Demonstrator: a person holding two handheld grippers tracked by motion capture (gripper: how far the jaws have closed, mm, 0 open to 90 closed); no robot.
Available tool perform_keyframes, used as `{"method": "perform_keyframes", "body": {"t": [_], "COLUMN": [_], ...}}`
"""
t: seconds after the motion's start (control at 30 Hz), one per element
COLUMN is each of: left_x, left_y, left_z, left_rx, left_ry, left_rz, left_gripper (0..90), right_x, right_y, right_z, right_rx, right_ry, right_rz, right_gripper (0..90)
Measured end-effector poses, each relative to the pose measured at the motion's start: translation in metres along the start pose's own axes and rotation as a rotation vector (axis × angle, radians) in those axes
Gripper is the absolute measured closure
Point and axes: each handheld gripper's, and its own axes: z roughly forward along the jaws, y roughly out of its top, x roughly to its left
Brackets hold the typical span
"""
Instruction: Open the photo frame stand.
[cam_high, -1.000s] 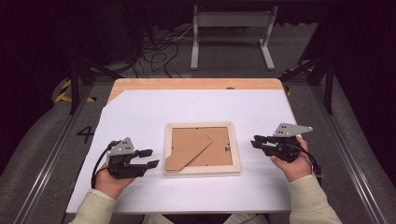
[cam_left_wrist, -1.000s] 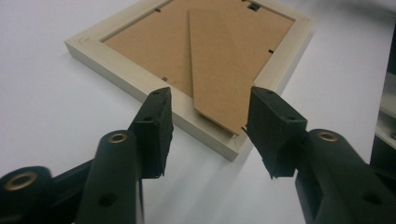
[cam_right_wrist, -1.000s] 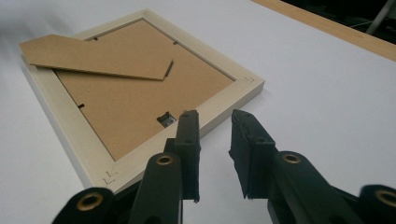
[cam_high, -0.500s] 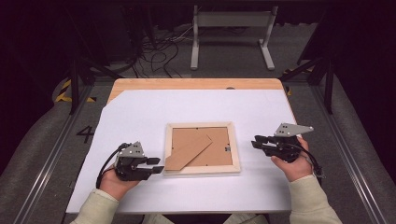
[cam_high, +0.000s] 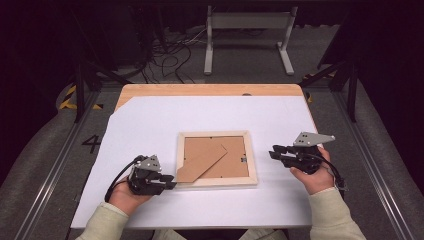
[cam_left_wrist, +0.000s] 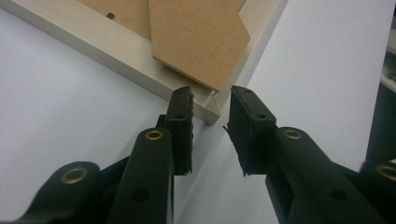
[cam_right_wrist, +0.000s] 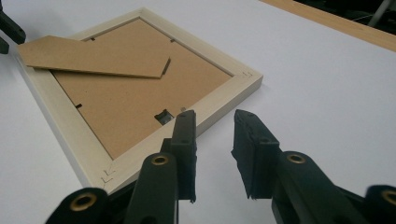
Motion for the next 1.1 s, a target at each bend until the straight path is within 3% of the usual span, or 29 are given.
{"method": "perform_keyframes", "body": {"t": [0.2,0.43,1.1], "left_x": [-0.001,-0.002,-0.003], "left_y": [0.001,0.004,0.015], "left_z": [0.005,0.006,-0.01], "left_rx": [0.05,0.056,-0.033], "left_ry": [-0.002,-0.009,-0.031], "left_rz": [0.018,0.019,0.026], "left_gripper": [78.4,83.5,87.3], "right_x": [0.0,0.0,-0.001], "right_y": [0.0,-0.001,-0.004], "right_z": [0.0,-0.001,-0.001], "right_rx": [0.003,0.003,0.013], "right_ry": [0.001,0.0,-0.006], "right_rz": [-0.002,0.001,0.005], "right_gripper": [69.4,69.4,69.4]}}
